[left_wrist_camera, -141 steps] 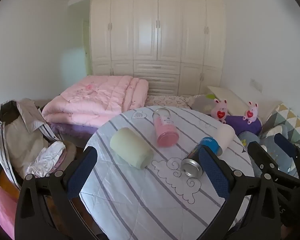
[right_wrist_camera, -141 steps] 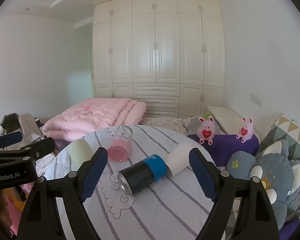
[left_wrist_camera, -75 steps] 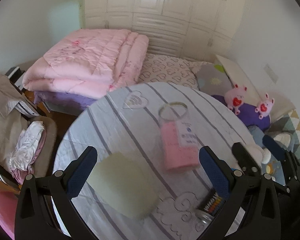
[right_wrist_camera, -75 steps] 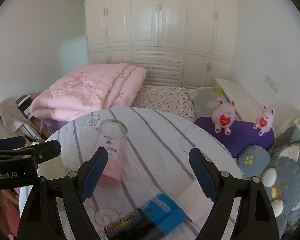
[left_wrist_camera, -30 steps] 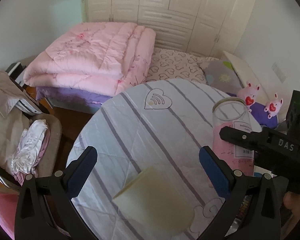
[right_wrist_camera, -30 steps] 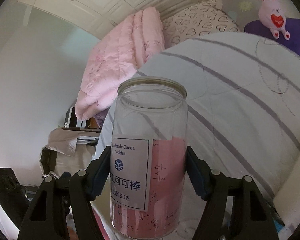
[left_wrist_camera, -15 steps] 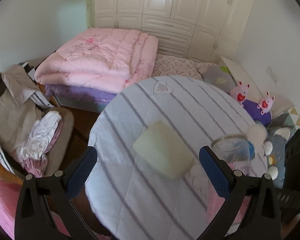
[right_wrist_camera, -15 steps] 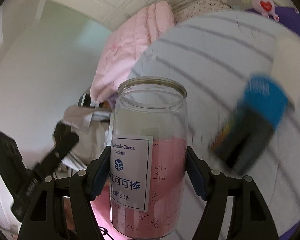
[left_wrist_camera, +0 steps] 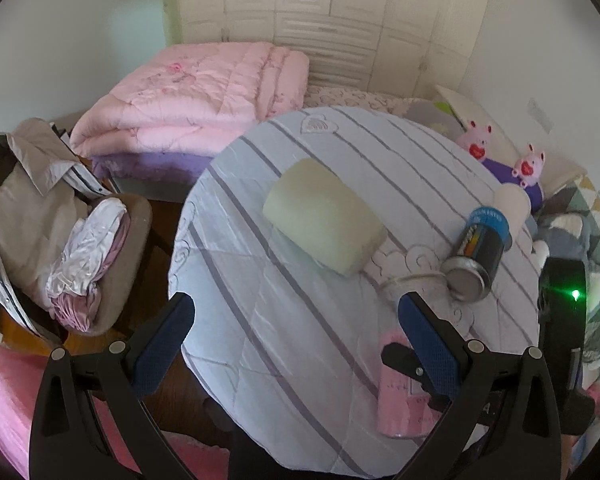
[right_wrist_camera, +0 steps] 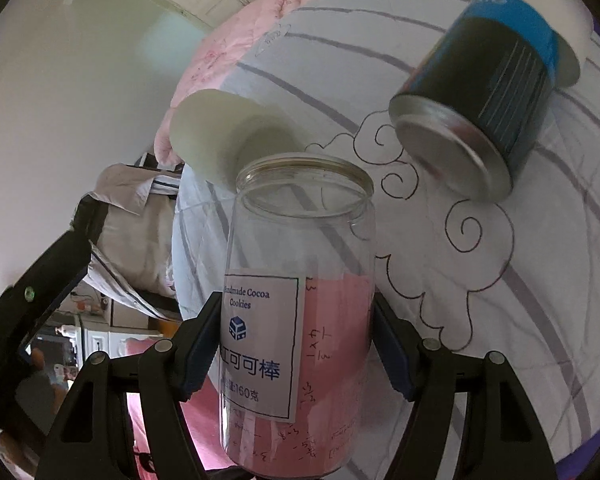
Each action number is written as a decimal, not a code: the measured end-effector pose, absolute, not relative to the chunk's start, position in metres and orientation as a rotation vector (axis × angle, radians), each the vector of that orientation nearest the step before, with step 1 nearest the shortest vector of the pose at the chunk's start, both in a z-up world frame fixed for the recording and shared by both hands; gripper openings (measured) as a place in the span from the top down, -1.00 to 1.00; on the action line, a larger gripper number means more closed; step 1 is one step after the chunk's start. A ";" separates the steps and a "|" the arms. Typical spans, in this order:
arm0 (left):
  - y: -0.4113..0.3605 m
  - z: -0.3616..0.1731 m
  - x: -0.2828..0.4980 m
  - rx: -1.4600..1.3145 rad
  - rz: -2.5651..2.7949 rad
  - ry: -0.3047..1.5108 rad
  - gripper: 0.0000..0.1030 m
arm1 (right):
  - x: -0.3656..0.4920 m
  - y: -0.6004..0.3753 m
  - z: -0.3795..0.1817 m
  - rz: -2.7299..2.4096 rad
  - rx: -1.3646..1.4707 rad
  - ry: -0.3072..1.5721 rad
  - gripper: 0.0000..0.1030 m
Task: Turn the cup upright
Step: 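Lift, tilt and lay the jar on its side, then open the right gripper, then withdraw the right gripper and bring the left gripper to the lying jar, then close the left gripper around the jar's labelled body, then lift the jar and rotate it opening-up with the left gripper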
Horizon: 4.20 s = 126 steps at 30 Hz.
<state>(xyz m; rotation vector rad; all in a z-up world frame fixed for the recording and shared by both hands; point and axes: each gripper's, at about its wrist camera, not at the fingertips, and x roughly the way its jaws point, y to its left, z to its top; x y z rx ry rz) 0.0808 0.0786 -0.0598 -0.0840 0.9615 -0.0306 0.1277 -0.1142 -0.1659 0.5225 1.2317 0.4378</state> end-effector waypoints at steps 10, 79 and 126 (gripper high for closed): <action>0.068 -0.048 0.064 -0.099 -0.056 0.929 -1.00 | 0.088 -0.118 -0.131 0.486 0.468 1.139 -0.59; -0.035 -0.134 0.115 0.049 -0.135 1.235 -0.81 | 0.037 -0.186 -0.102 0.109 -0.058 0.829 -0.60; -0.029 -0.072 0.160 -0.022 -0.139 0.884 -0.38 | 0.087 -0.155 -0.114 0.287 0.027 0.850 -0.60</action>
